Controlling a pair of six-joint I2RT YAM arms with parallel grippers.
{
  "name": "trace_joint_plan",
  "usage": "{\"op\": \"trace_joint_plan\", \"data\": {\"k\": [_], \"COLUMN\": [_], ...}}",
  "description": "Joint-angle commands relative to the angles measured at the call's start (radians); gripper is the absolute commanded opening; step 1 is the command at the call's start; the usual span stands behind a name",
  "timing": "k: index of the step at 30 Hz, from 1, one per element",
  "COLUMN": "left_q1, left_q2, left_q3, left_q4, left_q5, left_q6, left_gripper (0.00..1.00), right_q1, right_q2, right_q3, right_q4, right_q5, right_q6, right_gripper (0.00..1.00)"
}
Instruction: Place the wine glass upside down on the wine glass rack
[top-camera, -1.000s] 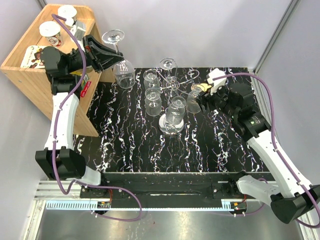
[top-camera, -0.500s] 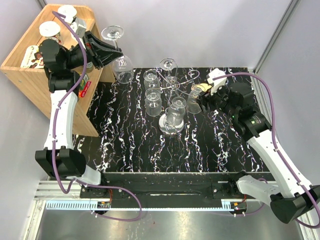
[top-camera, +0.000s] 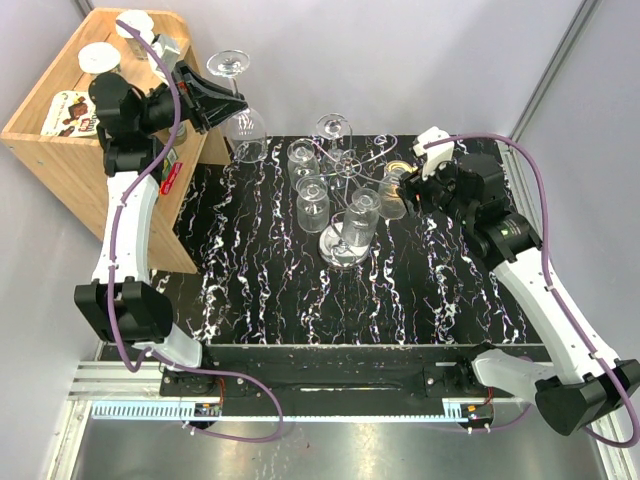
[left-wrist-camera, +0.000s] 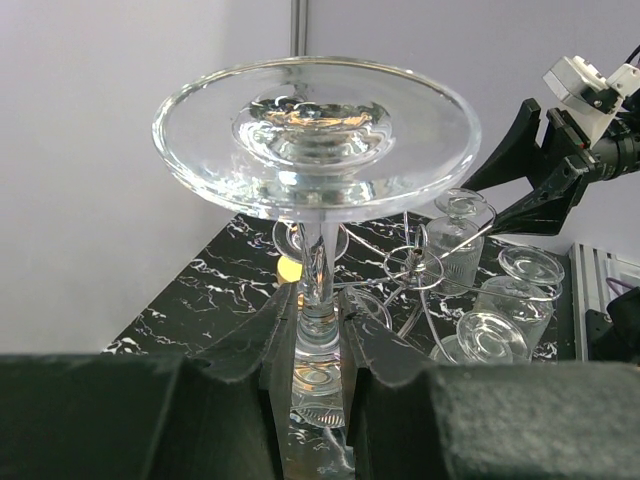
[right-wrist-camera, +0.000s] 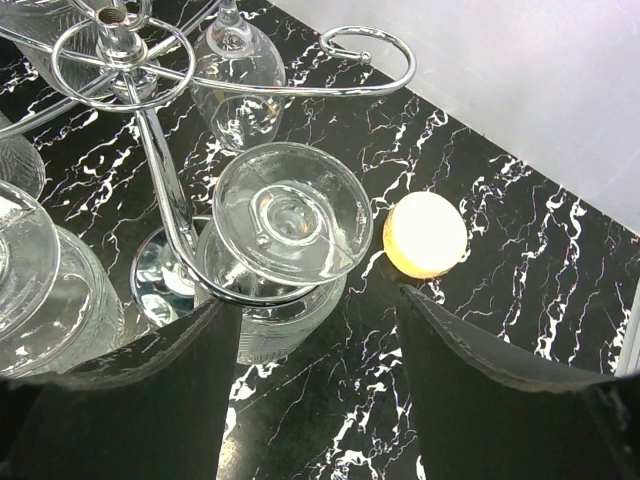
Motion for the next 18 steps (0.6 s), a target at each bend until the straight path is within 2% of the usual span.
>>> {"op": "trace_joint_plan", "data": {"k": [1, 18], "left_q1": [-0.002, -0.065], "left_q2": [-0.020, 0.021], "left_q3": [0.017, -0.011], "left_q4": [0.078, 0.038], "left_q5": [-0.037, -0.099], "left_q6": [0.018, 0.114], "left_gripper": [0.00, 0.00], "right_q1": [-0.016, -0.046], "right_q2": [0.004, 0.134], "right_q3": [0.052, 0.224], "right_q4": [0.056, 0.024], "right_q5": [0.073, 0.071], "right_q6": [-0.013, -0.065], "right_gripper": [0.68, 0.68]}}
